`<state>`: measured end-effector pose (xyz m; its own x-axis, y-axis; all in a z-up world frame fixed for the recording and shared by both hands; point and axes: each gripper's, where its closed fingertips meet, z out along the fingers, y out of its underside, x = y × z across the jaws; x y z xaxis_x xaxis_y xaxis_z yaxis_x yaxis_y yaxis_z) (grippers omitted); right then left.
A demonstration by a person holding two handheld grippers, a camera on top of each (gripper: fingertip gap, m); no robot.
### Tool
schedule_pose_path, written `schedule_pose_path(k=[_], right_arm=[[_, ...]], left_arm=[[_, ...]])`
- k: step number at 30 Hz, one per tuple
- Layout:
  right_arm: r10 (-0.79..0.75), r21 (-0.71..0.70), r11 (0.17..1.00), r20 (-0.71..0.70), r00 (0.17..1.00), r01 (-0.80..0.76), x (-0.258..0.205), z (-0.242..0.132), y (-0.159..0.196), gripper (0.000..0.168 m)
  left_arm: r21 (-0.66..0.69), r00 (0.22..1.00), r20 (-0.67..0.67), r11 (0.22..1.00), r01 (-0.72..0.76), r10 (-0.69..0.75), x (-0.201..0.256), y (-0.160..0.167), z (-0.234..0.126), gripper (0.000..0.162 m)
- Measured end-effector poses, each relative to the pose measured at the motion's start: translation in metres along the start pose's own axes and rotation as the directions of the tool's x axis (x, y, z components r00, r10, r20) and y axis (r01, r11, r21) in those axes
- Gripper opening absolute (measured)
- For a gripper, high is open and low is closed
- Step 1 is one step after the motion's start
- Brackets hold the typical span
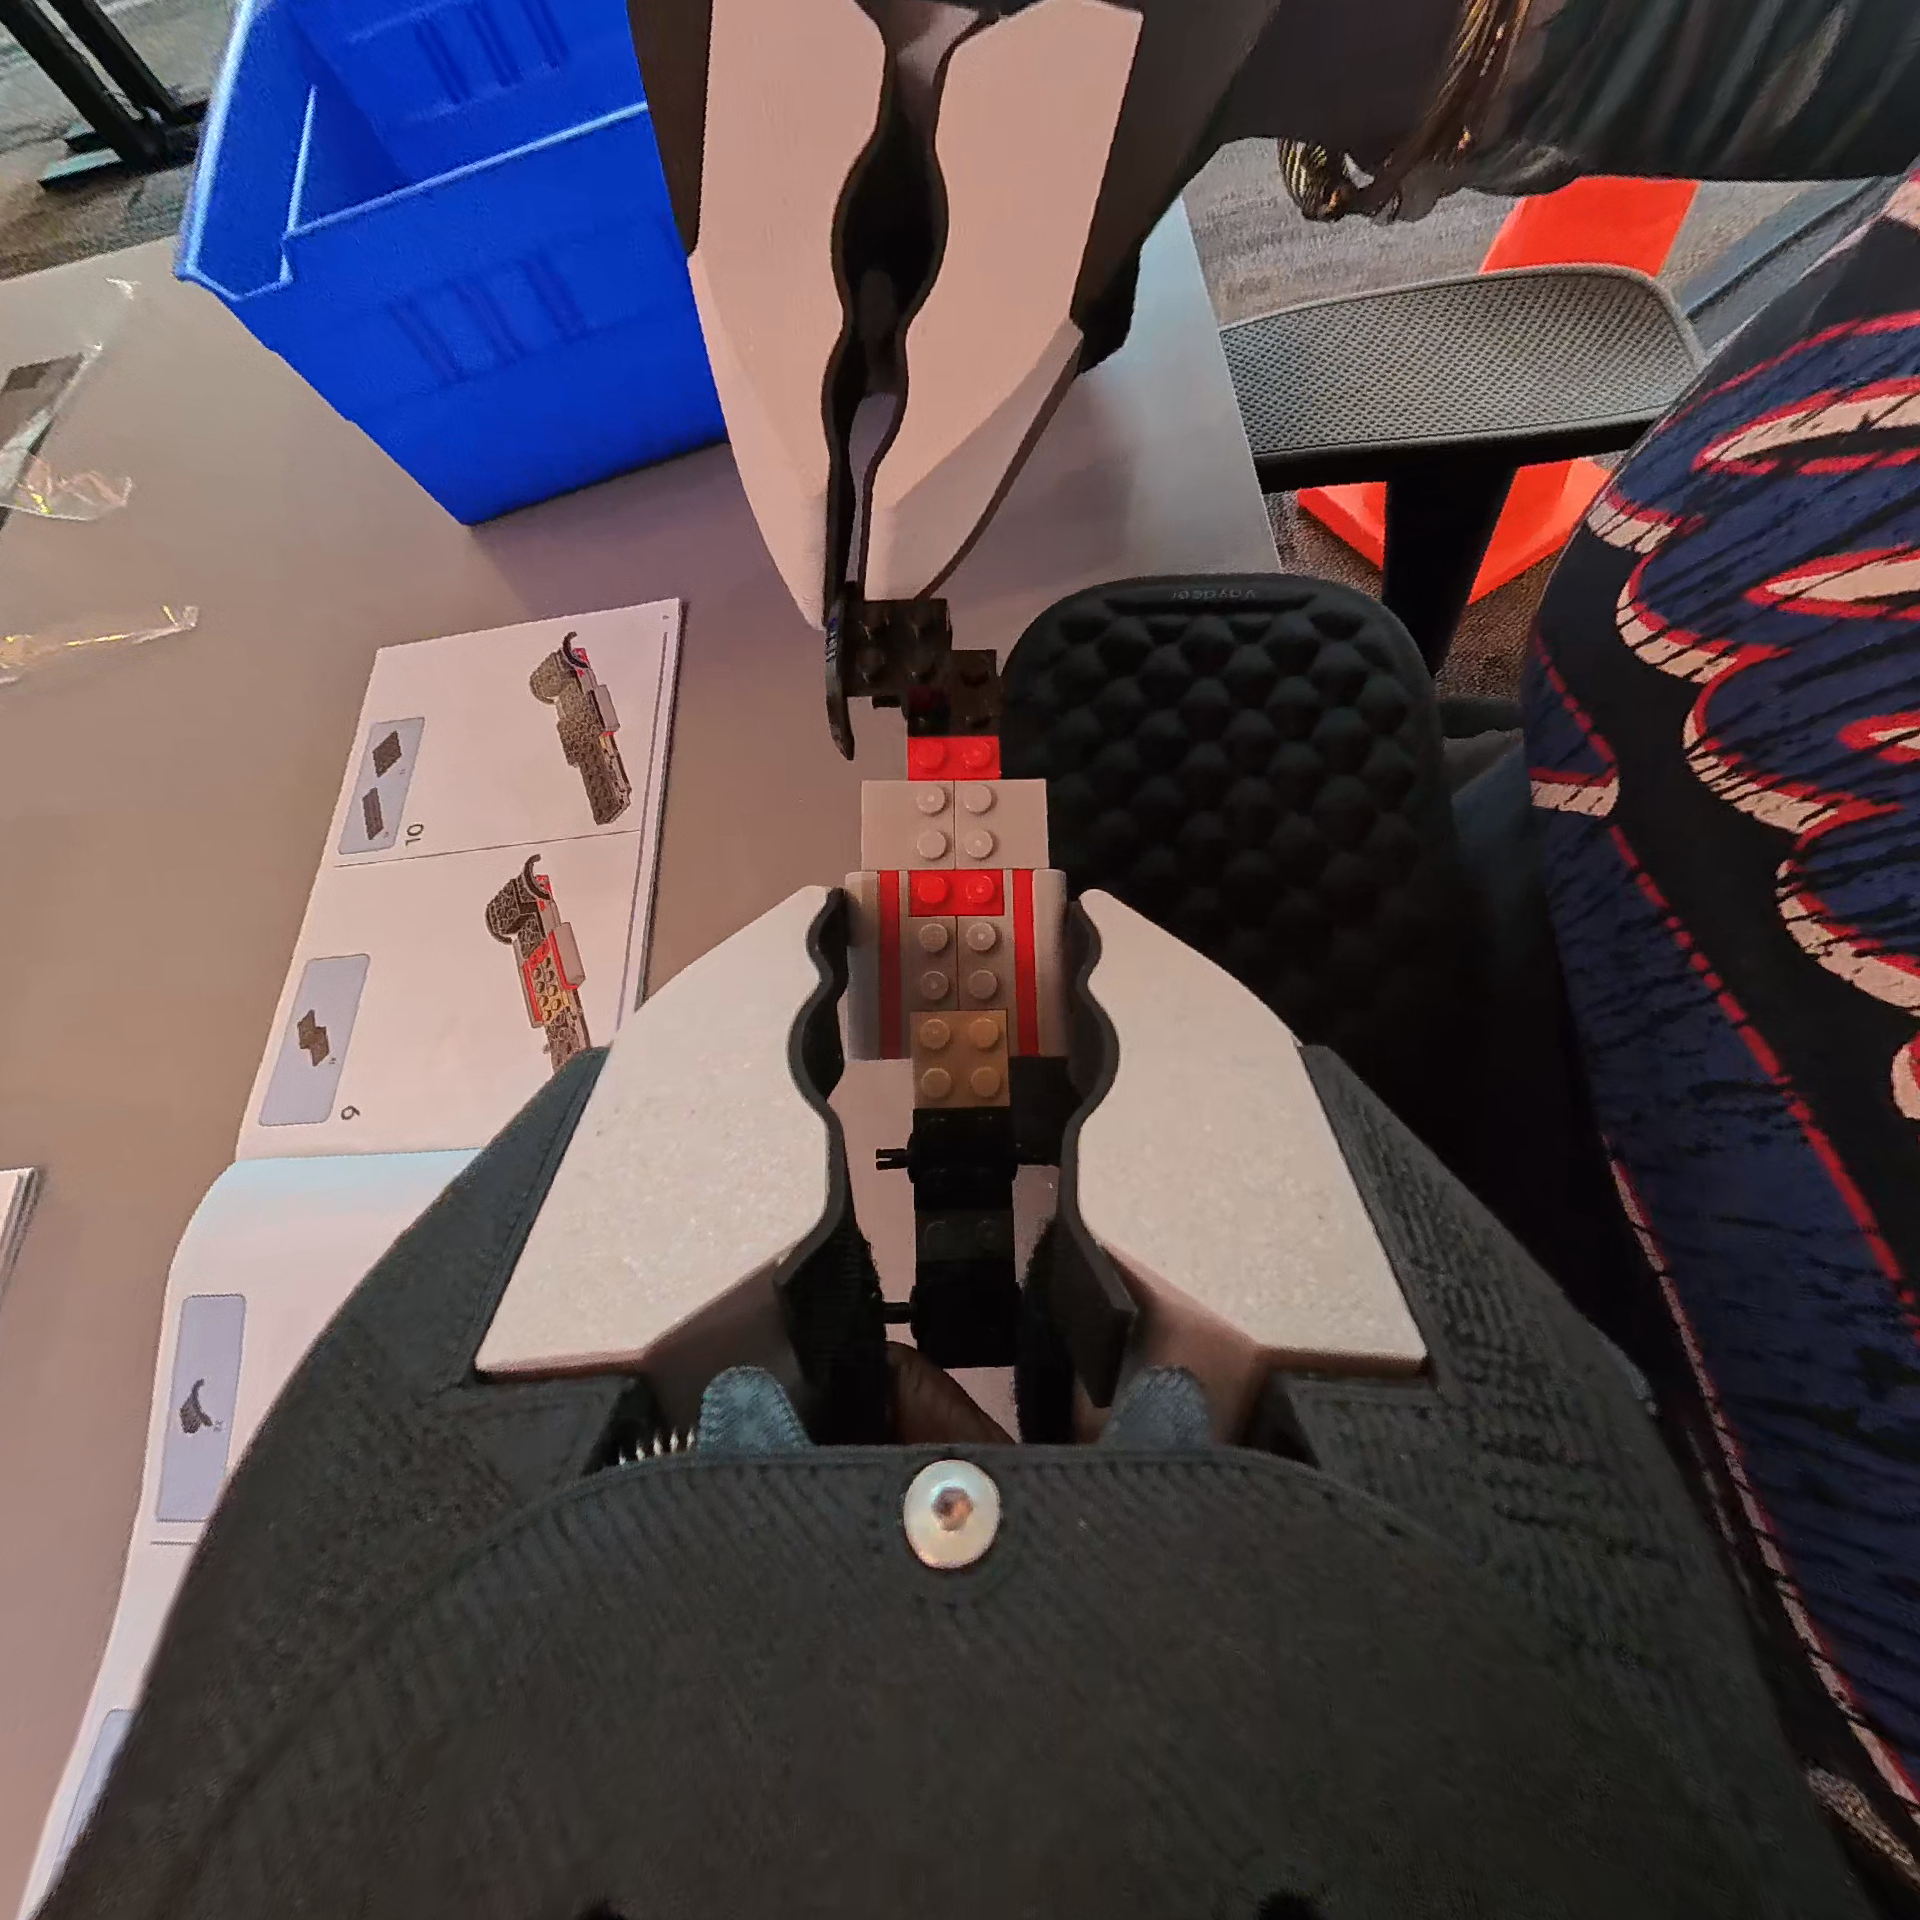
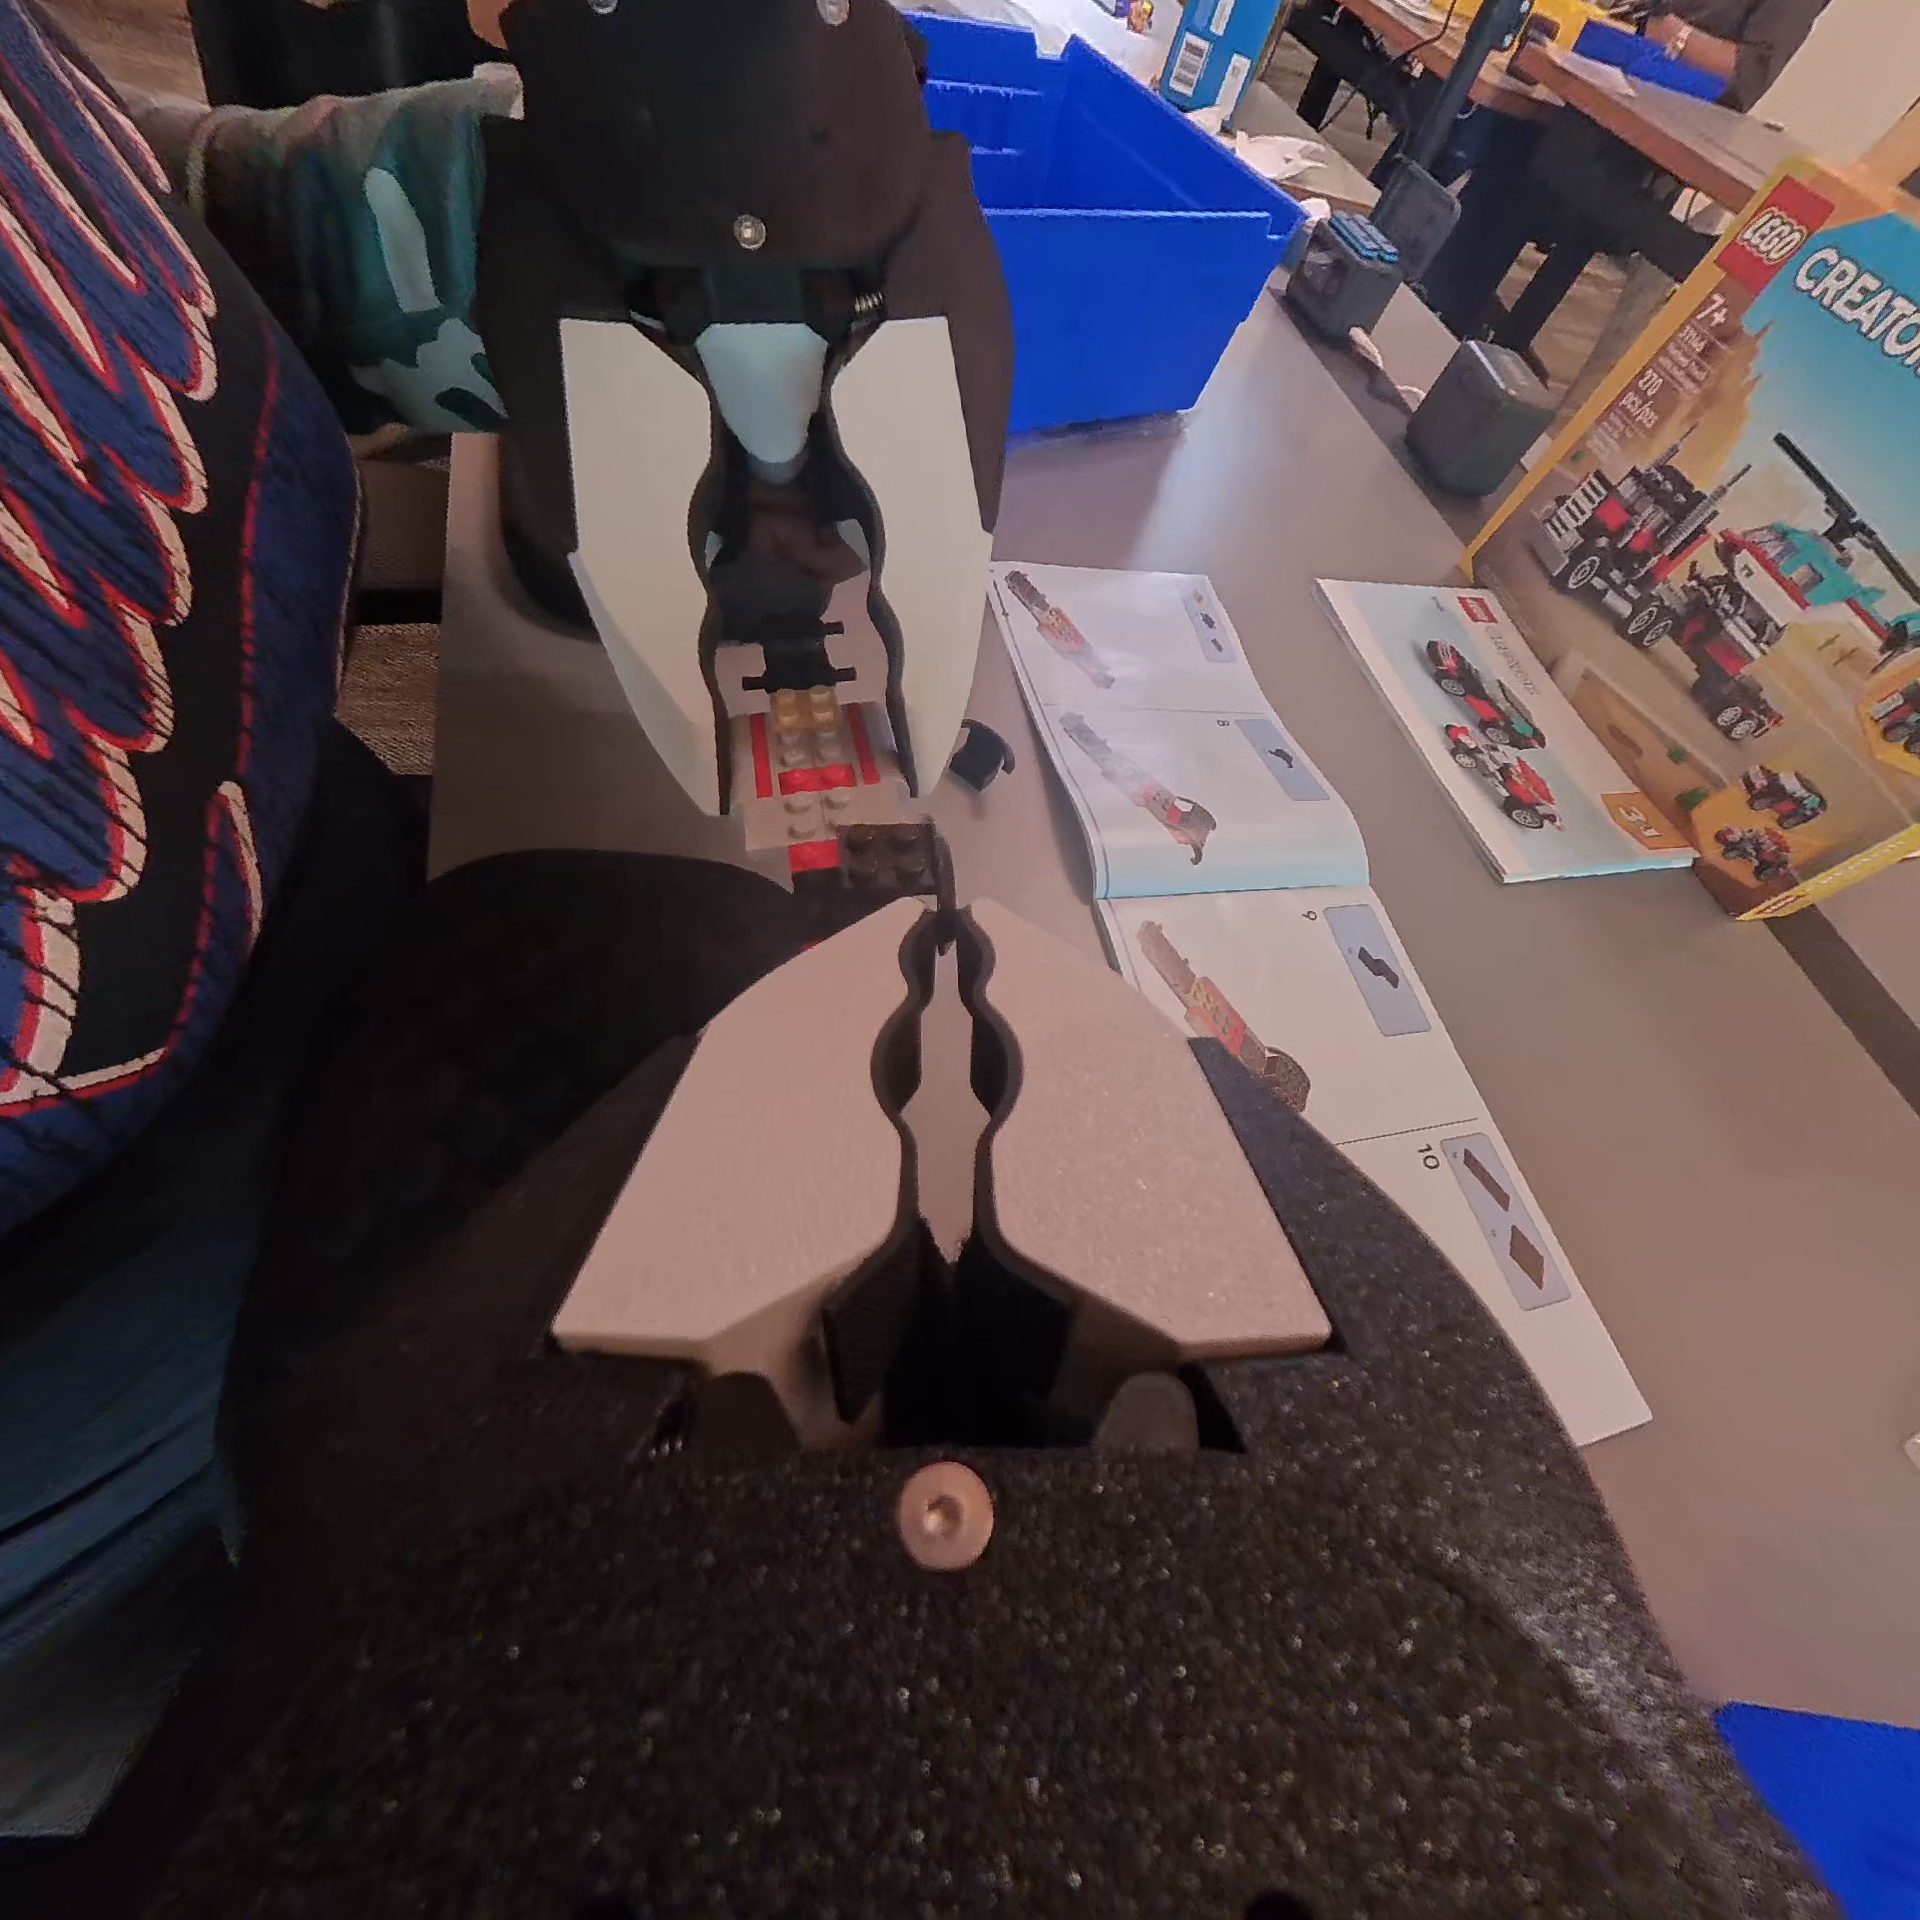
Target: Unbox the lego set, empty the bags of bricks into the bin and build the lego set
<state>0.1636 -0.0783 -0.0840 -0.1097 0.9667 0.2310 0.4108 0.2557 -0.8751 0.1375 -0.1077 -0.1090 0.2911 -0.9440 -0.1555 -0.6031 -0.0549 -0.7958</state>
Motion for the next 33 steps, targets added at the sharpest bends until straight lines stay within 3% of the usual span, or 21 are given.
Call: schedule_pose_path(k=[1, 27, 33], right_arm=[[-0.004, 0.001, 1.000, -0.001, 1.000, 0.004, 0.000, 0.000, 0.000, 0.003], [-0.068, 0.084, 0.994, -0.011, 0.998, 0.068, 0.003, -0.009, -0.017, 0.005], [0.051, 0.133, 0.990, 0.029, 0.998, -0.055, 0.002, -0.012, -0.011, 0.008]], left_arm=[[0.001, 1.000, 0.002, 1.000, -0.005, 0.005, 0.000, -0.001, 0.000, 0.040], [0.003, 0.994, 0.049, 0.995, -0.099, 0.099, -0.006, -0.013, -0.006, 0.040], [-0.031, 0.999, 0.029, 0.999, -0.028, 0.029, -0.002, 0.007, -0.004, 0.040]])
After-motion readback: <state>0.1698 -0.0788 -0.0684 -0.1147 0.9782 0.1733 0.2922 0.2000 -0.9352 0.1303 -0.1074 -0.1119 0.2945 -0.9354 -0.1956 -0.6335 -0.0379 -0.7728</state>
